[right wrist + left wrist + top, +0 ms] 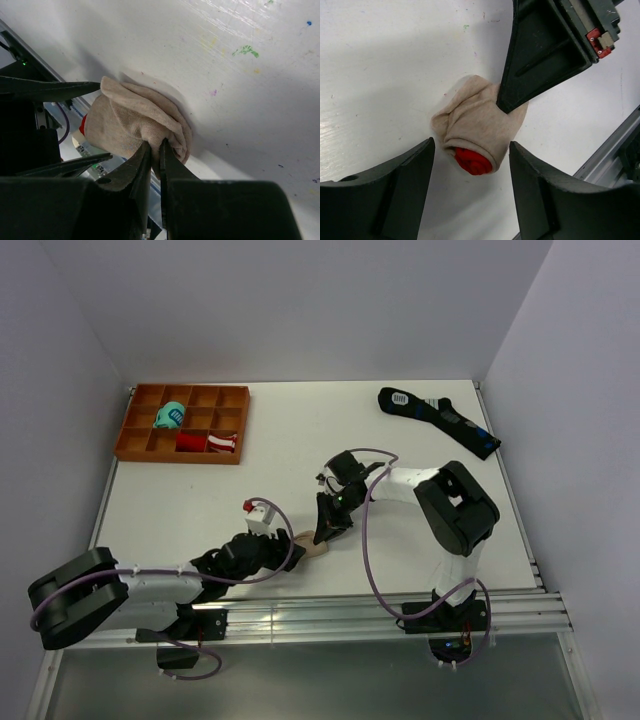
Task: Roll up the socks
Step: Roll the sock at the center of the board.
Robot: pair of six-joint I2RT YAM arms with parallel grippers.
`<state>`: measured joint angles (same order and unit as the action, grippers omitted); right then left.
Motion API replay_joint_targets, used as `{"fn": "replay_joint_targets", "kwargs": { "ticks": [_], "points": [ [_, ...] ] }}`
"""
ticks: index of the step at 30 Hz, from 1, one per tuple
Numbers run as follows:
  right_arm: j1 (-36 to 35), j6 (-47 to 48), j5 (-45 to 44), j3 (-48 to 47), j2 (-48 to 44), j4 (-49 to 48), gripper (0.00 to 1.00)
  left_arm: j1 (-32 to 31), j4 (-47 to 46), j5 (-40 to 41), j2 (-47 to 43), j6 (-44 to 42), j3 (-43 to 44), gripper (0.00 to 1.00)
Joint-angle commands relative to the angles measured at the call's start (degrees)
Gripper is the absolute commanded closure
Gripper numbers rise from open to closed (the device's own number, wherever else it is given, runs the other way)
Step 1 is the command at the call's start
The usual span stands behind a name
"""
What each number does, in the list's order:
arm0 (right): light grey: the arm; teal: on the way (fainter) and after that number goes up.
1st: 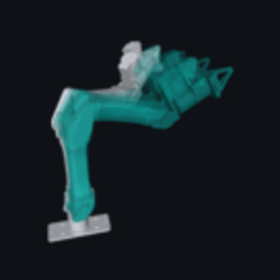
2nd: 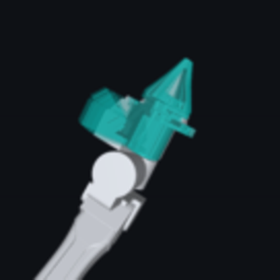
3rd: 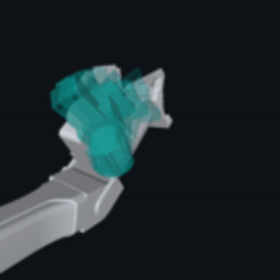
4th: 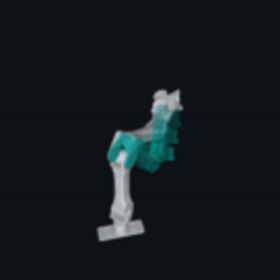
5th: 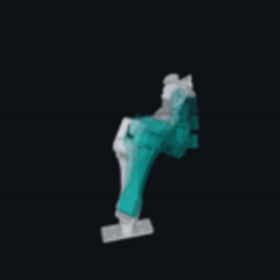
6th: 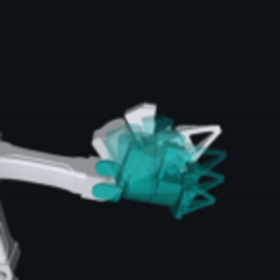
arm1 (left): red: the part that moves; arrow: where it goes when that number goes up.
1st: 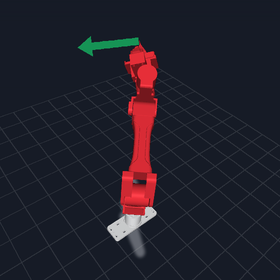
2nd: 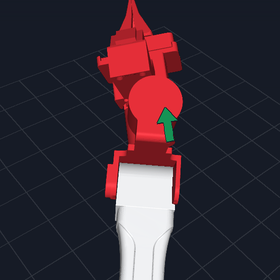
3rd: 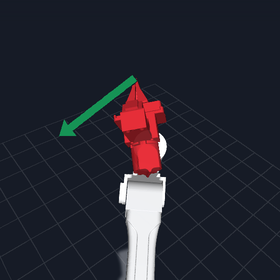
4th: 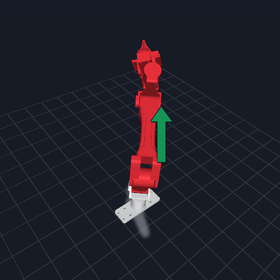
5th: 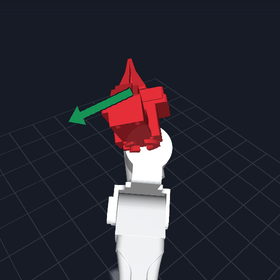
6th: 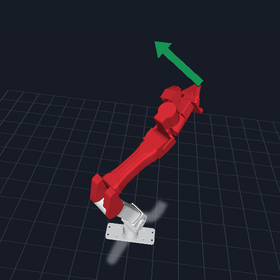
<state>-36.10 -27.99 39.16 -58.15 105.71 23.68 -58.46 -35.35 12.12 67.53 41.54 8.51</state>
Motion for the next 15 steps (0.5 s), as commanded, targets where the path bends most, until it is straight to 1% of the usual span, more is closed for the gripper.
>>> {"fn": "replay_joint_targets", "kwargs": {
  "ticks": [1,9,15],
  "points": [
    [-0.03,2.59,-5.76,0.32,3.18,3.48,0.89,-0.61,-2.0,1.85,1.81,-1.55,2.21,0.34],
    [0.06,3.11,-5.5,0.32,3.62,3.83,0.89,-0.69,-2.97,5.19,1.91,-1.46,2.47,0.43],
    [0.15,3.55,-5.23,0.67,3.89,3.74,0.89,-0.69,-2.53,4.67,3.75,-2.25,3.79,0.52]
  ]
}}
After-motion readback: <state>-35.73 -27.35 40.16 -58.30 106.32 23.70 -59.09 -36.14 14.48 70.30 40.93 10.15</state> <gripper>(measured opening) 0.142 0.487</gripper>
